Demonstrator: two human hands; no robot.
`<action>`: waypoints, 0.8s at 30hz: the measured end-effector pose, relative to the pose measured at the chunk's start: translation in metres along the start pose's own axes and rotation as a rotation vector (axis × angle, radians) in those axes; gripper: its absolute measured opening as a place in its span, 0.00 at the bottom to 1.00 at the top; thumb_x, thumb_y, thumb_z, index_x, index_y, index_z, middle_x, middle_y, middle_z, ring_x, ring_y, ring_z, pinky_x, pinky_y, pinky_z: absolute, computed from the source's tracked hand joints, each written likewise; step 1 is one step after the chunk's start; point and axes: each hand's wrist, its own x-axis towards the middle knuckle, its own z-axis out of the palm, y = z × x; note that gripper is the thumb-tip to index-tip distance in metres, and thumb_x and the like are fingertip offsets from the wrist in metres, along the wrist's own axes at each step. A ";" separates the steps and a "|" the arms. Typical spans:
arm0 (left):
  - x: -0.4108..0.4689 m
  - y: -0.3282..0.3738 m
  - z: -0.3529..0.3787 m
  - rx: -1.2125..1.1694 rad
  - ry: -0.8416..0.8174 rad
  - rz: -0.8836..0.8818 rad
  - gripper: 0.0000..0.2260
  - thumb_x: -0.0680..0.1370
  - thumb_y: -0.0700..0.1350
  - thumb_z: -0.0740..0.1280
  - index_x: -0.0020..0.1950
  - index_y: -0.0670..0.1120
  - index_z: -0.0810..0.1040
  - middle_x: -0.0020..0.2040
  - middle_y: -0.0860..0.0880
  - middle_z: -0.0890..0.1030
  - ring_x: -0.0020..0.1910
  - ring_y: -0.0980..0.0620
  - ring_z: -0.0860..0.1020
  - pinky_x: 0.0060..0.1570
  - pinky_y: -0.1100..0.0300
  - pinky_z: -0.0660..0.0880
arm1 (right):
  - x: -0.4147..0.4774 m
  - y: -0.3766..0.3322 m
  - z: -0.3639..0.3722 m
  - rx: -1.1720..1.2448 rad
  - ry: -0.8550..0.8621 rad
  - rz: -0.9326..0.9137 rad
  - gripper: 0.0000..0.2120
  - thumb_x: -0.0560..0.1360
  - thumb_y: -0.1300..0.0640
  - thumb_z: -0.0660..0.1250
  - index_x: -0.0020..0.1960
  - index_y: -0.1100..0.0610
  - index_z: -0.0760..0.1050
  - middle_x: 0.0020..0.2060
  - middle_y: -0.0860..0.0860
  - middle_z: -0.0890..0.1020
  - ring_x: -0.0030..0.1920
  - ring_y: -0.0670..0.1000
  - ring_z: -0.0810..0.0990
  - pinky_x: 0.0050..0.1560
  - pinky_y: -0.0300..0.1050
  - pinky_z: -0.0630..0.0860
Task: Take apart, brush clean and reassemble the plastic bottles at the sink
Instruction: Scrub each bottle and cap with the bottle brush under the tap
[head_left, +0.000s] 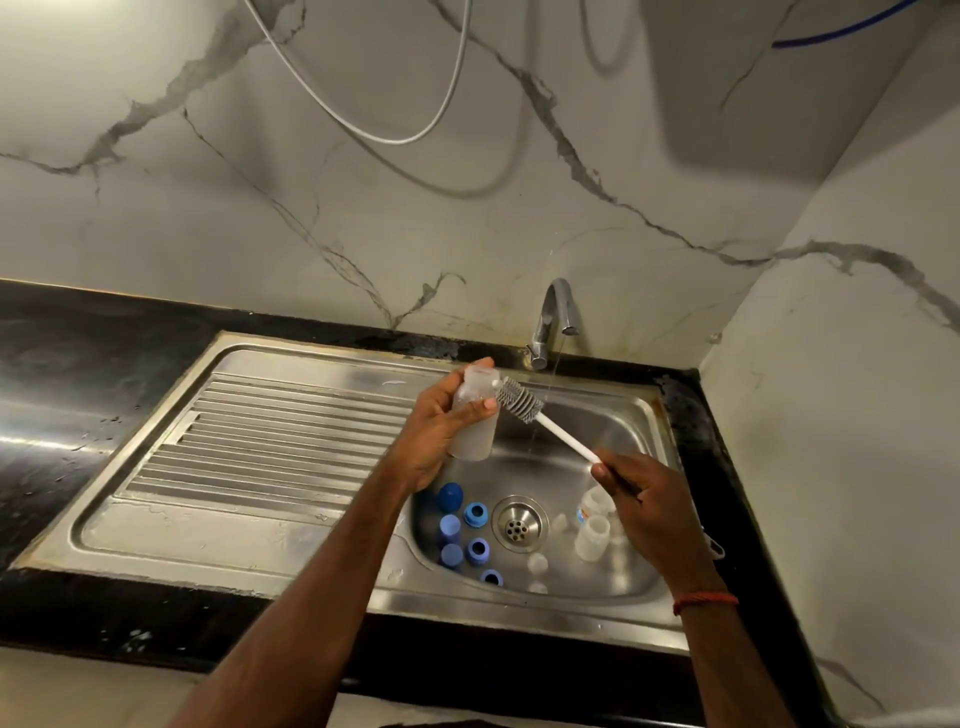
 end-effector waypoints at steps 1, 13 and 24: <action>-0.001 0.000 0.002 -0.009 -0.001 -0.014 0.23 0.73 0.48 0.73 0.68 0.57 0.76 0.61 0.51 0.82 0.60 0.45 0.79 0.61 0.32 0.75 | -0.002 0.002 -0.001 0.001 0.003 0.006 0.15 0.78 0.45 0.66 0.59 0.51 0.82 0.42 0.49 0.83 0.43 0.49 0.81 0.45 0.53 0.79; 0.003 -0.012 0.025 0.062 -0.002 0.021 0.19 0.72 0.58 0.72 0.62 0.62 0.76 0.61 0.49 0.82 0.61 0.47 0.79 0.58 0.46 0.79 | -0.016 0.001 -0.004 0.156 0.082 0.251 0.07 0.78 0.53 0.68 0.53 0.43 0.81 0.36 0.43 0.83 0.38 0.44 0.81 0.41 0.37 0.78; 0.015 -0.054 0.068 0.339 -0.129 0.047 0.26 0.67 0.48 0.82 0.60 0.51 0.75 0.55 0.52 0.82 0.53 0.52 0.82 0.51 0.57 0.81 | -0.014 0.027 -0.023 -0.060 0.124 0.437 0.21 0.78 0.65 0.65 0.71 0.58 0.73 0.54 0.52 0.80 0.52 0.48 0.79 0.50 0.30 0.71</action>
